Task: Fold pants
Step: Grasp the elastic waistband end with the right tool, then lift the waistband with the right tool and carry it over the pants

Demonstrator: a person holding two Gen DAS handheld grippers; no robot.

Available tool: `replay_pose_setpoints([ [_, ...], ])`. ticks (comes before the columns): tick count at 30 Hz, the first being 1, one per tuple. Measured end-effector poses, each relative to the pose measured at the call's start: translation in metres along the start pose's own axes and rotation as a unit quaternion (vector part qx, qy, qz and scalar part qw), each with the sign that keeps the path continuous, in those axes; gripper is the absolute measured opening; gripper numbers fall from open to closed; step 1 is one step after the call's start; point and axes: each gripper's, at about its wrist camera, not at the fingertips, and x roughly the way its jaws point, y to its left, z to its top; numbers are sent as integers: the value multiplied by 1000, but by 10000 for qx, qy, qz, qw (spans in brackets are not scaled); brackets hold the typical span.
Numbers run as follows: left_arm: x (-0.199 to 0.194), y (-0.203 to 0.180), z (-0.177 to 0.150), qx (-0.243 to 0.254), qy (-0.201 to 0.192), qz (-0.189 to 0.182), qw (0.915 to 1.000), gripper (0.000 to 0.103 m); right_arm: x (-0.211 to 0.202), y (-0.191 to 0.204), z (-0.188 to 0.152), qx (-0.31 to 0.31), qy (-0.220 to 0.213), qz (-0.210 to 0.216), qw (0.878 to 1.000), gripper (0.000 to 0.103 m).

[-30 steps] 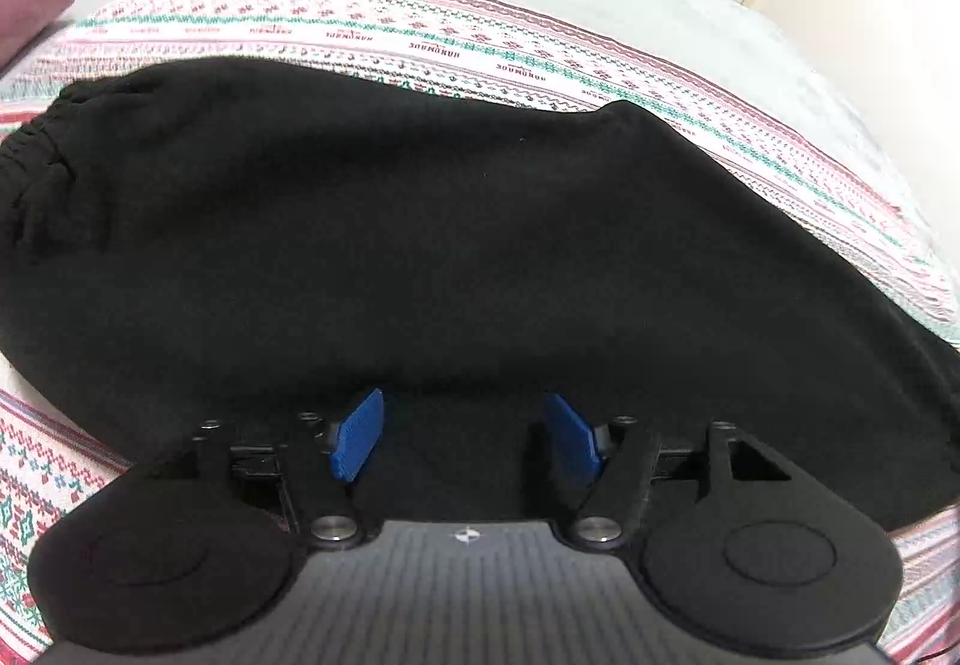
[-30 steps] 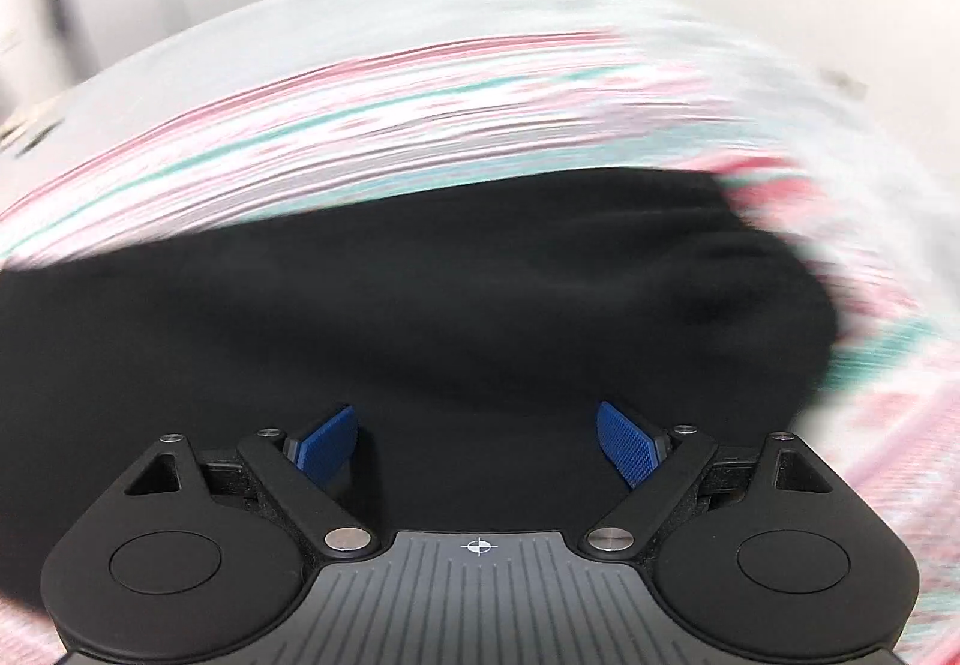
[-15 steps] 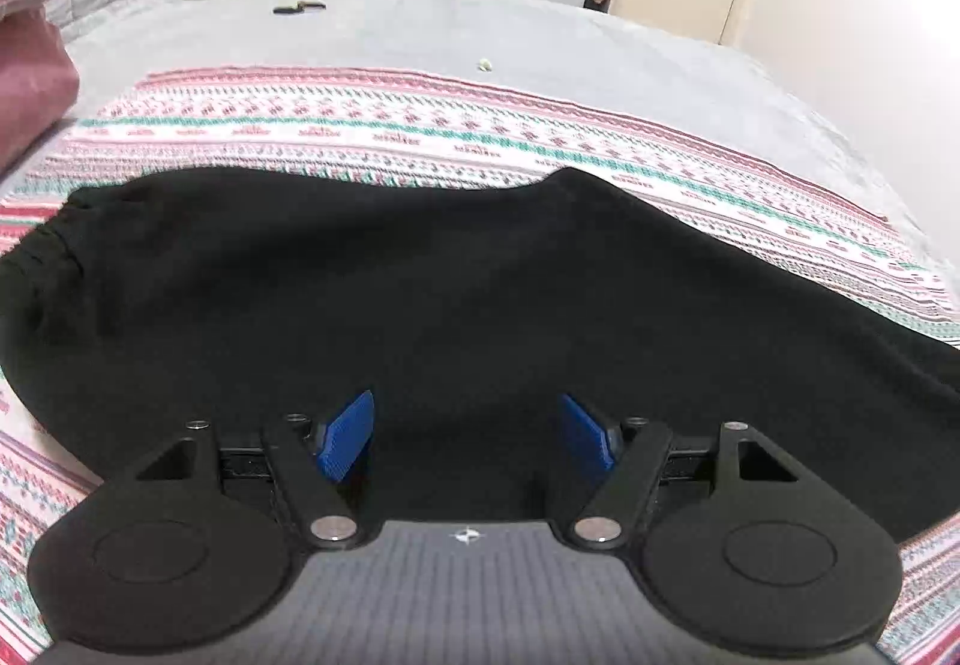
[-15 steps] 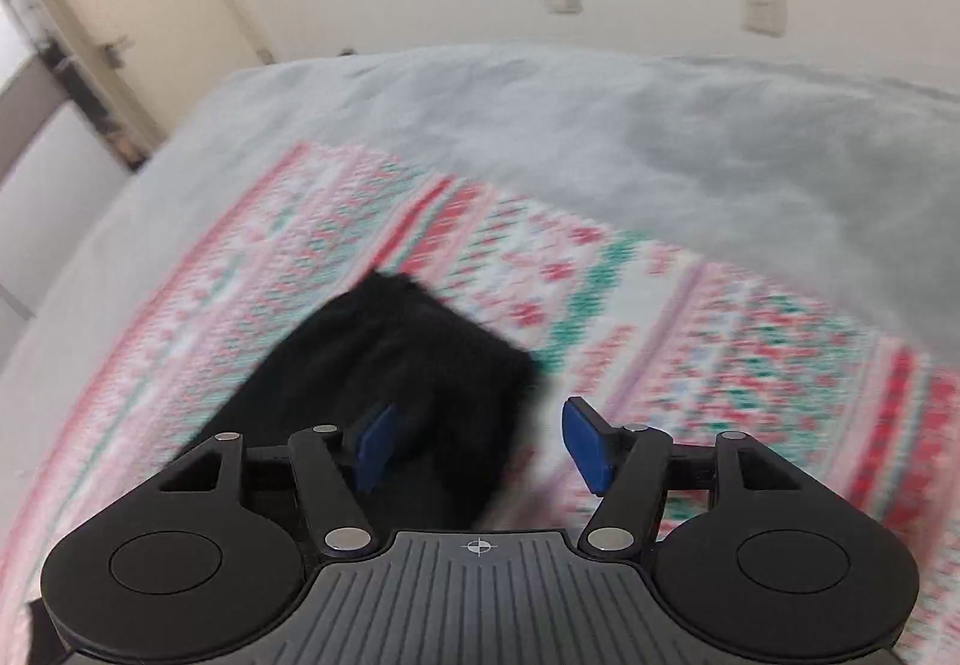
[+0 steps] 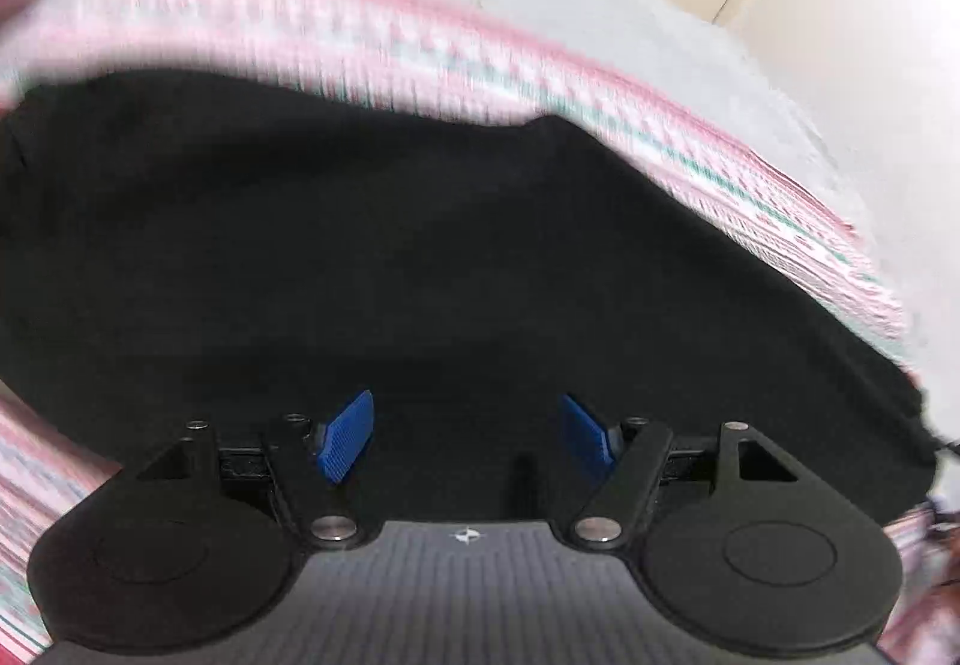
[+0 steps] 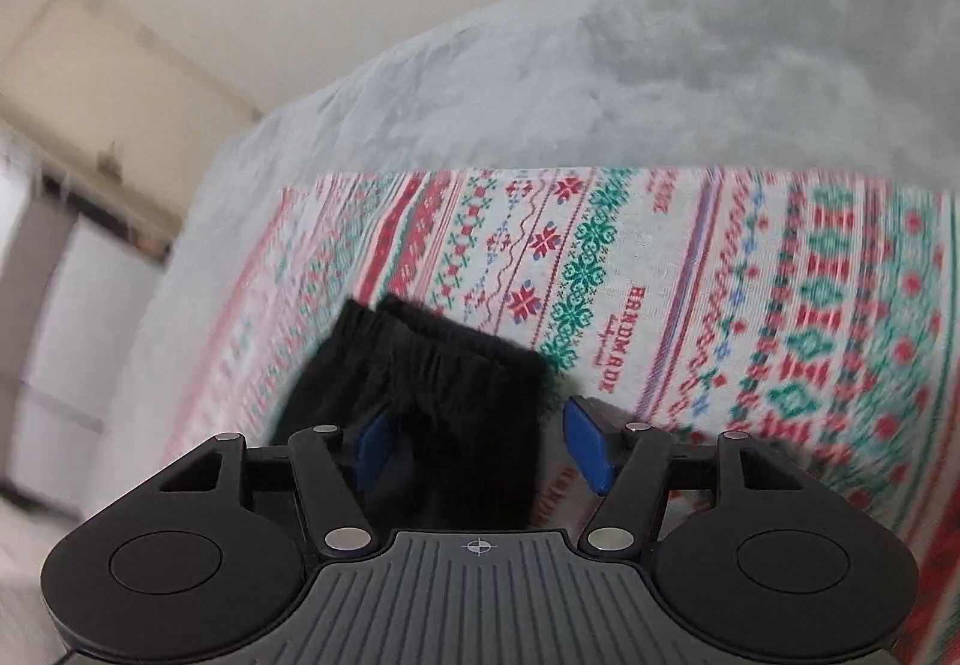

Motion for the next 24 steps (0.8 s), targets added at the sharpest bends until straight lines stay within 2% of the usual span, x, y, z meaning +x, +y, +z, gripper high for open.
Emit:
replay_pose_setpoints([
  [1,5,3,0,-117,118,-84,9998,91,2,-5,1,268,21,142,9995,62],
  [3,7,2,-1,-98,83,-68,9999,92,5,-9,0,457,-6,233,9987,58],
  [6,5,-3,-2,-22,67,-35,10000,93,8,3,-3,78,-54,-69,9999,35],
  [9,5,-2,-4,-66,49,-42,10000,93,6,12,-6,-78,-100,-168,9998,27],
  [12,4,-5,-5,-62,25,-17,10000,93,-3,20,-9,-26,-251,60,9997,23],
  [17,2,-13,-9,195,-75,176,9996,95,-17,44,-23,-497,-559,97,9972,23],
  [20,1,-18,-11,415,-169,407,9982,97,-14,46,-27,-602,-591,-101,9964,23],
  [24,4,-15,-12,363,-146,390,9985,97,-6,40,-25,-513,-612,-456,9958,22],
])
